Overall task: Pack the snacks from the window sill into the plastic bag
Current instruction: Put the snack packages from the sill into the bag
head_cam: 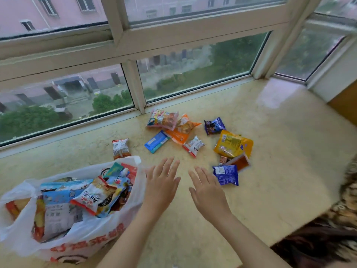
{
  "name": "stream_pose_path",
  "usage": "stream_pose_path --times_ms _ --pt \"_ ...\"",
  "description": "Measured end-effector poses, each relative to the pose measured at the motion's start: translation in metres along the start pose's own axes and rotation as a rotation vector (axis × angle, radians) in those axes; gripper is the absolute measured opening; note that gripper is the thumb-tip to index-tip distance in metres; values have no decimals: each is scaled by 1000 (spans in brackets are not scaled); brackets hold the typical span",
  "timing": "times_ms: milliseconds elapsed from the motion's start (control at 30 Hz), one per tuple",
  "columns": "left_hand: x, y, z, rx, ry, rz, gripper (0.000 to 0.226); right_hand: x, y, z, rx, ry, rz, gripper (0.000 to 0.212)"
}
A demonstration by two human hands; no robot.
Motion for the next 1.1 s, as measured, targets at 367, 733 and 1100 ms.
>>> stream_pose_path --times_ms 367,733,1100 --pt "114 -115 -59 -219 -209 -96 63 167 -59 17 -18 -158 67 66" --pt "169 -257 -143 -298 -280 32 78 265 -164 -16 48 -249 -10 58" --pt "91 -269 -131 -446 184 292 48 337 -191 -34 285 -889 -838 88"
Point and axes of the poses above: each hand's wrist, its own z-axis away from the middle knuckle, its own y-axis out of the back of the hand, x = y × z, the point moved 9 cm from there along -z, towards the middle knuckle, and after that the axes turned 1 degree about z, right-handed, at the moved point
